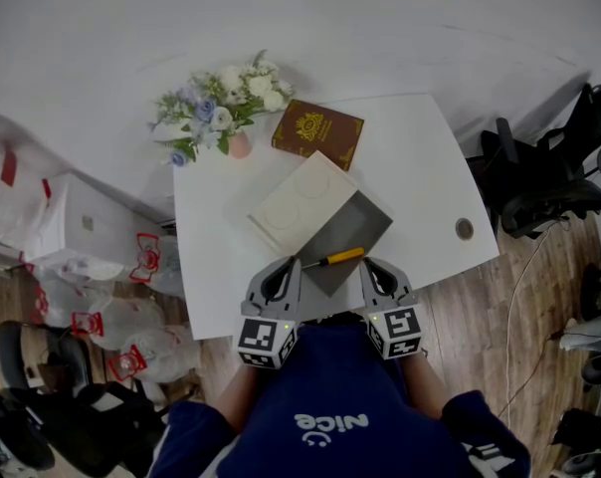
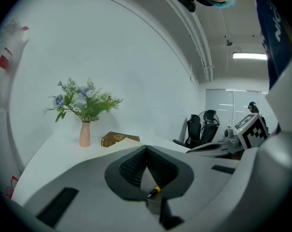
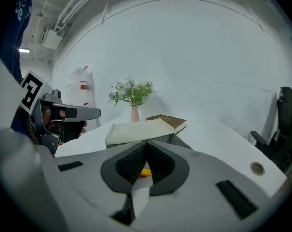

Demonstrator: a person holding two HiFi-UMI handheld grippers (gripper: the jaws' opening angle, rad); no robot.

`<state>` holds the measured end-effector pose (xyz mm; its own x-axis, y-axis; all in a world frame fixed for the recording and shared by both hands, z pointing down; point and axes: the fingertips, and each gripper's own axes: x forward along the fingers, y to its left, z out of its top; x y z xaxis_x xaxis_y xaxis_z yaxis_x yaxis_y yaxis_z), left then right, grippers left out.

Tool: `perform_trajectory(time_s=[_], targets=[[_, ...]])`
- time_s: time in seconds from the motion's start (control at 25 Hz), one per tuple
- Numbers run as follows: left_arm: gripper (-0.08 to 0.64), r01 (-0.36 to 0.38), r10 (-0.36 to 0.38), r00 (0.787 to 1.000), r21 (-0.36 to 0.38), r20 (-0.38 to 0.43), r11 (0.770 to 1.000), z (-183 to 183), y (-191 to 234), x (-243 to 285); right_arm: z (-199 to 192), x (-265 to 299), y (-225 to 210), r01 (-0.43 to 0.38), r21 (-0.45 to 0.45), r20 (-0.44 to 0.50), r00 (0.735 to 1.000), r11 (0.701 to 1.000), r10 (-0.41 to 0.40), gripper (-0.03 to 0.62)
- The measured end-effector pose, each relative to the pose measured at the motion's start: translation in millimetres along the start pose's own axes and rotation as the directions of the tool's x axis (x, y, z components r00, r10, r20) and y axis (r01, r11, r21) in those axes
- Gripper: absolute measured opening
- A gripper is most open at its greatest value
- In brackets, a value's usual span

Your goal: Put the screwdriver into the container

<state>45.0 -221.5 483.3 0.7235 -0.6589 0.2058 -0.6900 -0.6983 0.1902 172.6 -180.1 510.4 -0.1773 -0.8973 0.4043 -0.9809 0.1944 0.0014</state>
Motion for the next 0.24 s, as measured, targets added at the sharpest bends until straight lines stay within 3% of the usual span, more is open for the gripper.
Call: perform_trajectory(time_s=[0.24], targets=[[0.015, 0.008, -0.008, 1.000, 0.006, 0.006, 1.000, 3.3, -1.2, 1.7, 2.2, 1.0, 0.9, 0.000, -0.016, 0.003, 1.000, 1.000, 0.000, 0.021]])
